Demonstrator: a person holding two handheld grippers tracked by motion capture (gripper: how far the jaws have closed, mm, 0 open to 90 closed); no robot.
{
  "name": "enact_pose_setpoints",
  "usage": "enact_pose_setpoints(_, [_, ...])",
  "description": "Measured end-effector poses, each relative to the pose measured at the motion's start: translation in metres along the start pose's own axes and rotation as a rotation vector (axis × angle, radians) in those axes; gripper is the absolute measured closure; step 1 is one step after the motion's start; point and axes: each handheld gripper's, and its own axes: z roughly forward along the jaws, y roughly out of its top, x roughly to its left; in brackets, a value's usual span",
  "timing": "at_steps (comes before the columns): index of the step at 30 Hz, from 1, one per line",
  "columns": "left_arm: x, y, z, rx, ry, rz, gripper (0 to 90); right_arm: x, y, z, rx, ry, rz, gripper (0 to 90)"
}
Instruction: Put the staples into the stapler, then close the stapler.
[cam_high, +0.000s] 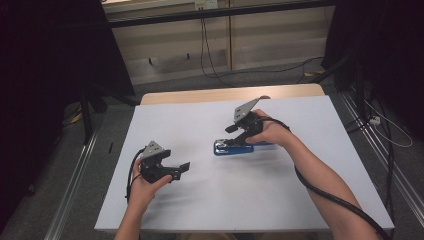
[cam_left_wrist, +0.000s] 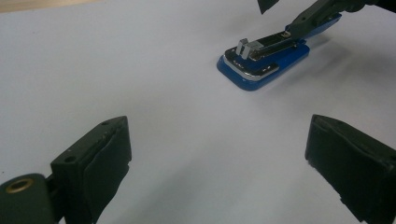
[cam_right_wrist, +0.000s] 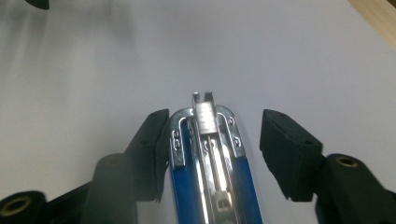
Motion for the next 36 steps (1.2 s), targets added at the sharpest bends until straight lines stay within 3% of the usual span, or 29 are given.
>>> enact_pose_setpoints(8, [-0.001,0.0,0.001,0.001,-0.007,0.004,7.3,0.007,-0.015,-0.02,0.006,-0.104,0.087,24.5])
enact_pose_setpoints(15, [-0.003,0.0,0.0,0.0,-0.006,0.0,7.3,0.016,-0.026,-0.038,-0.006,-0.182,0.127,18.8])
enact_pose_setpoints(19, [-0.003,0.0,0.0,0.002,-0.005,-0.001,7.3,0.02,-0.032,-0.049,-0.015,-0.217,0.166,17.3])
enact_pose_setpoints(27, [-0.003,0.001,0.001,-0.007,-0.01,-0.005,7.3,0.032,-0.048,-0.058,-0.009,-0.297,0.175,17.2])
enact_pose_setpoints(36, [-0.005,0.003,0.007,-0.009,-0.023,-0.012,7.7,0.051,-0.066,-0.07,-0.056,-0.37,0.265,16.2])
